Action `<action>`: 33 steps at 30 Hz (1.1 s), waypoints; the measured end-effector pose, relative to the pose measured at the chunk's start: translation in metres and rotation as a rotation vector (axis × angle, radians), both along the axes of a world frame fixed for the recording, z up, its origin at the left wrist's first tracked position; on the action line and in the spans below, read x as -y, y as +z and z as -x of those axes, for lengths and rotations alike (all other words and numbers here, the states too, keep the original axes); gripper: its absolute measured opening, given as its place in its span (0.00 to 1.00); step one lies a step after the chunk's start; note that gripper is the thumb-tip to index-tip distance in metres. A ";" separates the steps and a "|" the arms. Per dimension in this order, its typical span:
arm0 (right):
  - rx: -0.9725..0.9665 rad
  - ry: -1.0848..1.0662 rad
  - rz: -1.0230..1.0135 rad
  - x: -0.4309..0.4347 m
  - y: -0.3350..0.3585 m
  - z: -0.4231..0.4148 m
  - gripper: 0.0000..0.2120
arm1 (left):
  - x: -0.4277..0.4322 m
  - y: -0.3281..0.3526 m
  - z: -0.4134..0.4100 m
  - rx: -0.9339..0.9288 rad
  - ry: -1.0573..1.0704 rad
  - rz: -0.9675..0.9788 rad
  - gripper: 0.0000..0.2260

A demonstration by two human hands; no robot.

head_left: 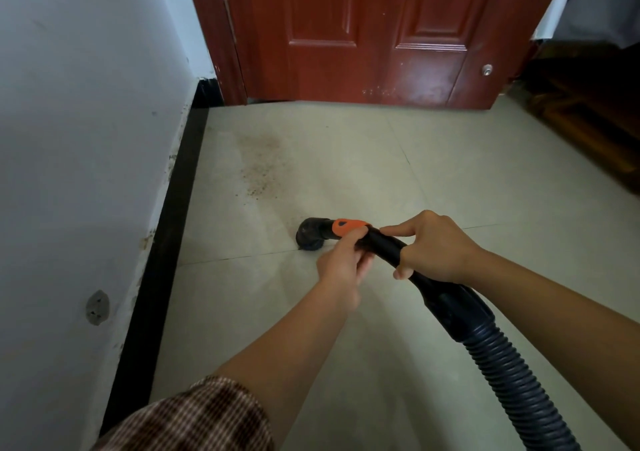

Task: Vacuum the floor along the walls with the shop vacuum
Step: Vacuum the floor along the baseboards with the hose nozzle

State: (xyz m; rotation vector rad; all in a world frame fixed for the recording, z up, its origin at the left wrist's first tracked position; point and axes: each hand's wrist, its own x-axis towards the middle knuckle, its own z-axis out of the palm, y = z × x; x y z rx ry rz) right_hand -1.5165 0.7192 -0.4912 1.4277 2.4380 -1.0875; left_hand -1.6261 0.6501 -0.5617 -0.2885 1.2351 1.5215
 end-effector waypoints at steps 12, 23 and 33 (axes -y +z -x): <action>-0.036 -0.094 -0.034 -0.019 -0.013 0.006 0.33 | -0.035 -0.010 0.009 0.000 -0.014 -0.027 0.11; -0.114 -0.130 0.042 -0.042 -0.022 0.023 0.31 | -0.054 -0.017 0.025 -0.050 0.045 -0.031 0.10; -0.199 -0.194 0.242 -0.056 -0.021 0.018 0.30 | -0.055 -0.019 0.025 0.028 0.001 -0.112 0.12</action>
